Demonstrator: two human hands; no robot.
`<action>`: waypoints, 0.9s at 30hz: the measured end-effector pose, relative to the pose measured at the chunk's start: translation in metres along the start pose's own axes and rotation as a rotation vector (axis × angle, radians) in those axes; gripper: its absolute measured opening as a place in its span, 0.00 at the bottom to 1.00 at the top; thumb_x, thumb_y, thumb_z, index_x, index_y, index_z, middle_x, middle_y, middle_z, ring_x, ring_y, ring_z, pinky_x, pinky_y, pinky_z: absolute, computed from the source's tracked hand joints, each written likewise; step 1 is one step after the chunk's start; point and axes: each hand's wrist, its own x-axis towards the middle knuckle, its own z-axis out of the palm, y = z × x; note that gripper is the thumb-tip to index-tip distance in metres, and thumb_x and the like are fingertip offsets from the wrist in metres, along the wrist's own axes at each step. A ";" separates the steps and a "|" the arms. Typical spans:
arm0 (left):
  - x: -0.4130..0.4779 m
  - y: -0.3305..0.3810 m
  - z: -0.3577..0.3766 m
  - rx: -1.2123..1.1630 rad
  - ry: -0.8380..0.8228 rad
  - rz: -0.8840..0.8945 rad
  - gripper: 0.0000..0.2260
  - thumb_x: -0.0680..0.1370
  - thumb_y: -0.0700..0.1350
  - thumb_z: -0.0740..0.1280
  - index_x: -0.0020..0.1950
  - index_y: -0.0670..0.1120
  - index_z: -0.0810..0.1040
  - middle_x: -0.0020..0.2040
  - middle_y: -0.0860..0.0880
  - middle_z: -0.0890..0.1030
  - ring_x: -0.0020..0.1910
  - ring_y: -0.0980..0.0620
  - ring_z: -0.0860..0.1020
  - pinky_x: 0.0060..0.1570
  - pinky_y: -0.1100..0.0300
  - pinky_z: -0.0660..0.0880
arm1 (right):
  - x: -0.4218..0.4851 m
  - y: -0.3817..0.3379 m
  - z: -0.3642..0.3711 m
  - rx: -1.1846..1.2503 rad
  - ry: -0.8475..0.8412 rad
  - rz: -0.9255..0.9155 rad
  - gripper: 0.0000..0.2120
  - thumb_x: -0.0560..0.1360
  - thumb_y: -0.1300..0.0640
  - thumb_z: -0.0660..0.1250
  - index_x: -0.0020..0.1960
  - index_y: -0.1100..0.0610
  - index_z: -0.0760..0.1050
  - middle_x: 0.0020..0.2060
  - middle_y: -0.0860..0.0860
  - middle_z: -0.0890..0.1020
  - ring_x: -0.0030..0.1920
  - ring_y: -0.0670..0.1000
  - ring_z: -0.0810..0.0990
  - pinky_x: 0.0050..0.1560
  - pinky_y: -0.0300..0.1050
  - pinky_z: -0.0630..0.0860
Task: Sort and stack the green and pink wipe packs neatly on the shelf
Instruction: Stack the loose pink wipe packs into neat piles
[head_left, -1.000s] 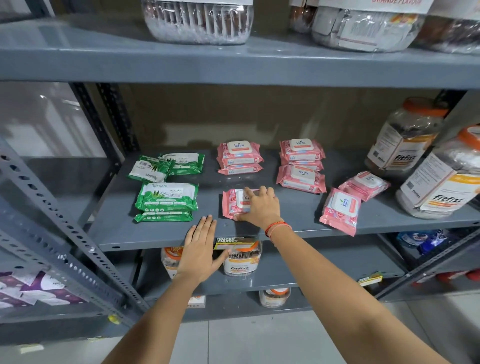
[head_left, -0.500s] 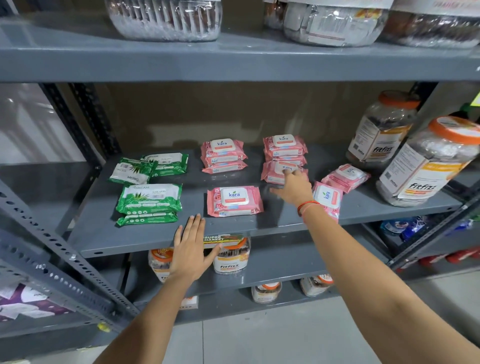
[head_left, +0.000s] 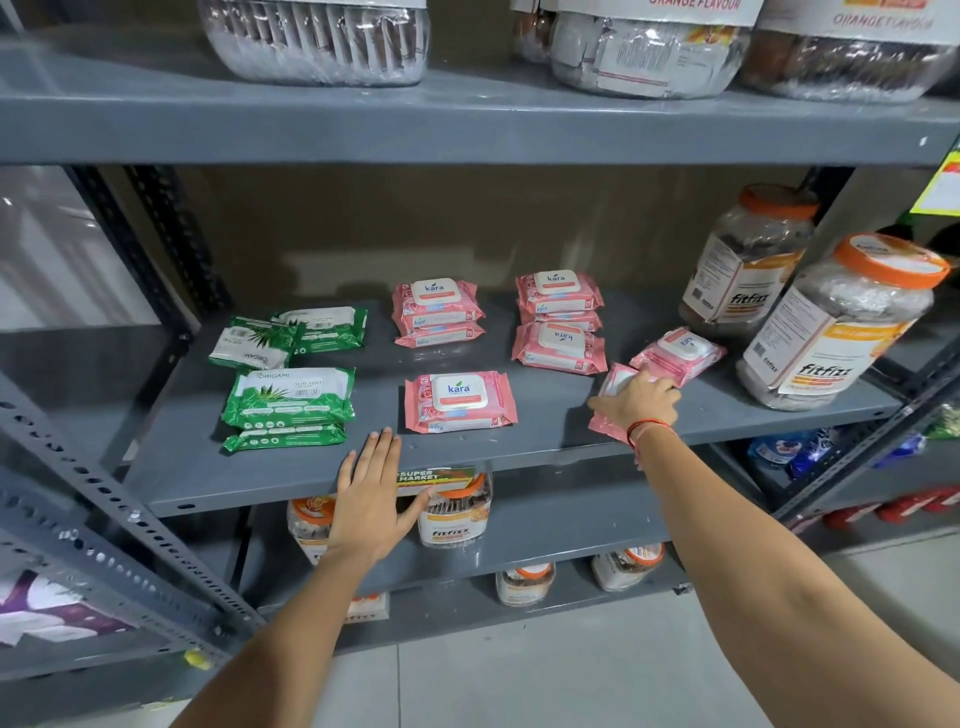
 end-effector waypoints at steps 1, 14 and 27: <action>0.000 0.000 0.000 0.001 0.002 0.000 0.38 0.76 0.68 0.44 0.72 0.39 0.63 0.72 0.42 0.65 0.71 0.45 0.61 0.68 0.46 0.56 | -0.002 -0.002 0.001 0.020 0.011 -0.004 0.42 0.66 0.40 0.73 0.70 0.61 0.60 0.67 0.63 0.65 0.67 0.62 0.65 0.62 0.56 0.70; 0.000 0.000 0.001 0.001 0.000 -0.008 0.38 0.75 0.68 0.42 0.73 0.41 0.59 0.73 0.44 0.62 0.73 0.46 0.57 0.70 0.47 0.52 | -0.077 -0.059 0.028 0.484 0.140 0.082 0.38 0.64 0.42 0.72 0.65 0.63 0.65 0.62 0.61 0.70 0.63 0.61 0.68 0.57 0.55 0.72; 0.001 -0.002 0.000 -0.003 -0.015 0.000 0.39 0.75 0.68 0.40 0.73 0.41 0.60 0.73 0.43 0.63 0.72 0.46 0.59 0.69 0.47 0.55 | -0.093 -0.118 0.039 0.108 -0.028 -0.516 0.48 0.65 0.36 0.71 0.74 0.60 0.57 0.69 0.60 0.66 0.69 0.60 0.64 0.66 0.55 0.68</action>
